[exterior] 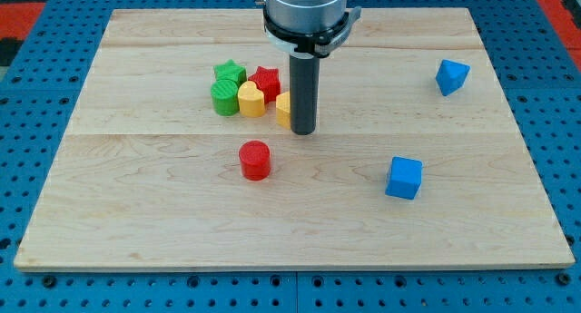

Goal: Move the red circle closer to the group of blocks

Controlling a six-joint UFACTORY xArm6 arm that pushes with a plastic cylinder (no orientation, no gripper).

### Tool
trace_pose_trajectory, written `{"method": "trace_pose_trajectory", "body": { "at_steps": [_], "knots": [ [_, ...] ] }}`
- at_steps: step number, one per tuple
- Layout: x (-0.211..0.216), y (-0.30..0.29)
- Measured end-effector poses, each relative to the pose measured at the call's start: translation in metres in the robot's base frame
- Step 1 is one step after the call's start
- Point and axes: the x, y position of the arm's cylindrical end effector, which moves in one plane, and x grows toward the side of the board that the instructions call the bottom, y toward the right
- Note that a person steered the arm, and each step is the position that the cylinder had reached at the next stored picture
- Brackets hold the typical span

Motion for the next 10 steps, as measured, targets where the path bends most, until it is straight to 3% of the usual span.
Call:
{"method": "trace_pose_trajectory", "body": {
  "at_steps": [2,4,5,6,8,10],
  "knots": [
    [-0.018,0.0],
    [0.074,0.024],
    [0.105,-0.006],
    [0.106,-0.047],
    [0.06,-0.053],
    [0.063,-0.082]
  ]
}}
